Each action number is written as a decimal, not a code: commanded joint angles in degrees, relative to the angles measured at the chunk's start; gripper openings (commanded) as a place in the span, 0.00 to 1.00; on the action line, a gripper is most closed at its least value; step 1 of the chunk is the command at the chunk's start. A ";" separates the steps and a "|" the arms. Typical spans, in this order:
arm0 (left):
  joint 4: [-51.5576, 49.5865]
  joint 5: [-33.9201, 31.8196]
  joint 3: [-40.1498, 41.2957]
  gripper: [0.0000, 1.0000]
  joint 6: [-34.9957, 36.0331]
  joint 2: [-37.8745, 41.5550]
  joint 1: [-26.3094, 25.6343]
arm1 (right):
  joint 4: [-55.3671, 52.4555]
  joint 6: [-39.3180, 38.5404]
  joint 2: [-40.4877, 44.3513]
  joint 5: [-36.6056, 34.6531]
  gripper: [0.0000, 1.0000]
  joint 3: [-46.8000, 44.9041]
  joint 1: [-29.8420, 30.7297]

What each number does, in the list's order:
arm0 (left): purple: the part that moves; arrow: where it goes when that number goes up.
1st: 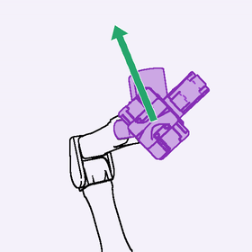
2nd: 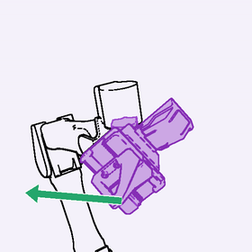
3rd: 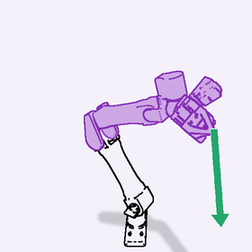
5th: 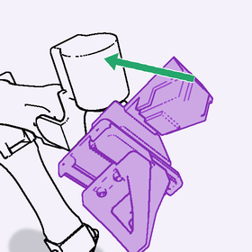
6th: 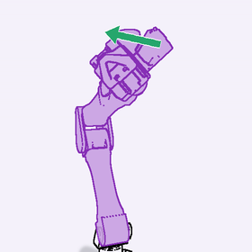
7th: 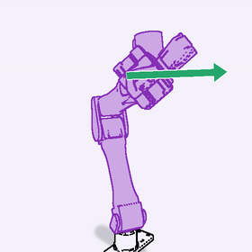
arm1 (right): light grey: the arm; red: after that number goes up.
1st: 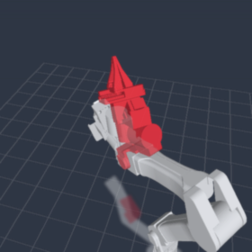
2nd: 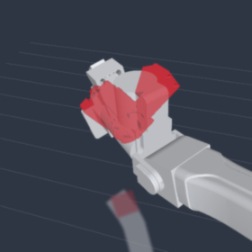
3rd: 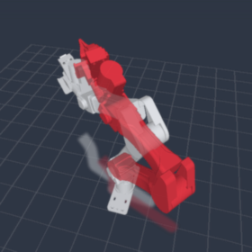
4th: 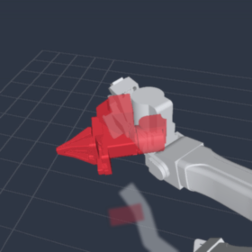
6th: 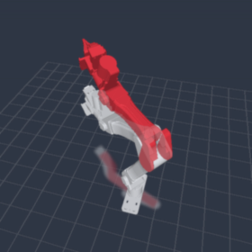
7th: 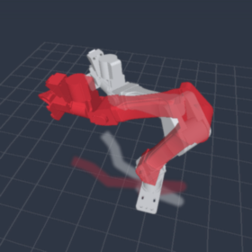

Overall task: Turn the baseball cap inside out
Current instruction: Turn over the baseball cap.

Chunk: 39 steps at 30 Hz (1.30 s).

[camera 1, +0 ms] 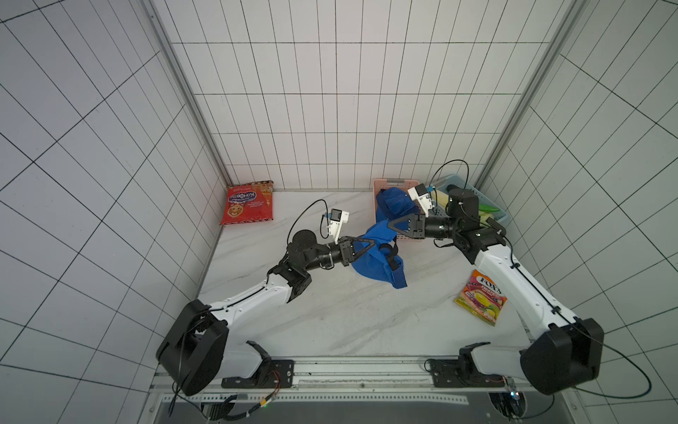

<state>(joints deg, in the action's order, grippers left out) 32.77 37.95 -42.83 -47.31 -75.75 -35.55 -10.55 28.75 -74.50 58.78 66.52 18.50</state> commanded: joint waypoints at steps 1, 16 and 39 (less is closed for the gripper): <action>-4.78 -2.37 -0.99 0.00 2.02 1.09 0.06 | 1.06 -1.00 3.10 -3.85 0.41 0.38 -1.01; -9.93 -16.36 -5.30 0.00 -10.10 2.50 -0.09 | 3.62 -32.30 24.92 -46.51 0.84 -20.95 17.31; -11.93 -14.55 -7.54 0.00 -13.42 5.02 -0.09 | 25.19 -46.28 28.59 -76.24 0.90 -37.05 28.32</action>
<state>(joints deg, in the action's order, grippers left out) 20.29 22.39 -48.69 -60.16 -71.75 -35.57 8.23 -15.66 -45.67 -11.81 30.24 46.11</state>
